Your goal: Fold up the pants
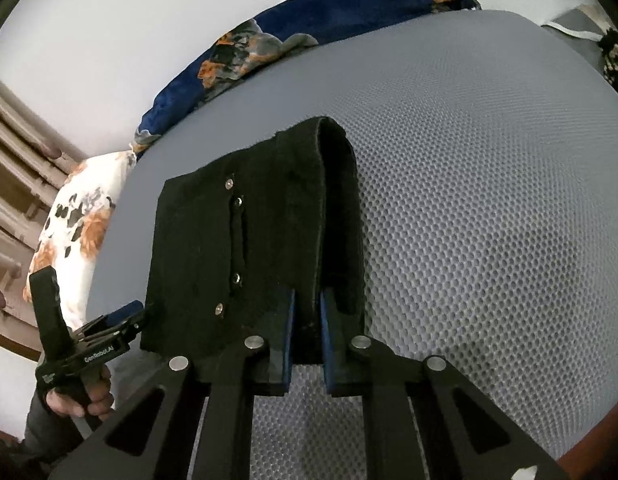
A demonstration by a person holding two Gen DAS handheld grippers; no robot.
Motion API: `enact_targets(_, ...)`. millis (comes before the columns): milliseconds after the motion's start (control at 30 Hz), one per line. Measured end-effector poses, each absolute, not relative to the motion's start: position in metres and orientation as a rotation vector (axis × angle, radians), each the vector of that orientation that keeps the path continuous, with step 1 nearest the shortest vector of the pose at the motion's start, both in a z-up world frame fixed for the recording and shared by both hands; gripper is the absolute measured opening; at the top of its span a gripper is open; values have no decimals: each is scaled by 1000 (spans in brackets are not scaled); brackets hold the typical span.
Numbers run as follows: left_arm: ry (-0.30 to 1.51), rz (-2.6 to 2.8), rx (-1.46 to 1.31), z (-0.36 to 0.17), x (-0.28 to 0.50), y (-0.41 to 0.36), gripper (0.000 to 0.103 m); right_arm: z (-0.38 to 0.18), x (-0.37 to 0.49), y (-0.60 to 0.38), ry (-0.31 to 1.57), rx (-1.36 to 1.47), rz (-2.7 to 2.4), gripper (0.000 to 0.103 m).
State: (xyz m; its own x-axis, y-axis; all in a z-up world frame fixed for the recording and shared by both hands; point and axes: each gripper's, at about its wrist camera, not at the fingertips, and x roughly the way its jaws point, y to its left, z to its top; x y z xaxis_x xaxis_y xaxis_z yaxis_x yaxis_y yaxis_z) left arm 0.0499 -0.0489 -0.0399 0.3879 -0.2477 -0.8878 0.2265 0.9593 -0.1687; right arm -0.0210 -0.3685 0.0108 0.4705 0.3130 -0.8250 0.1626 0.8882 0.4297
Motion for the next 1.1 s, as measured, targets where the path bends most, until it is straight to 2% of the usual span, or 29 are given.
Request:
enact_targets(367,1139,-284,-18,-46,49,-54,77,6,-16,-372,1106,529,91,11)
enact_targets(600,1127,-277,-2,-45,44,-56,77,13,-16,-375,1100,532,83,17)
enact_targets(767,1100,-275,2,-38,45,-55,77,18,-13,-376,1101,491,73,25)
enact_targets(833,1094,-276,-11,-36,47,-52,77,19,-10,-378,1100,483,63,39)
enact_targets(933,1090,-277,-31,-33,54,-47,77,18,-1,-384,1110,497,85,50)
enact_targets(1100,1133,-297,-111,-36,71,-33,77,6,16,-390,1156,554,153,54)
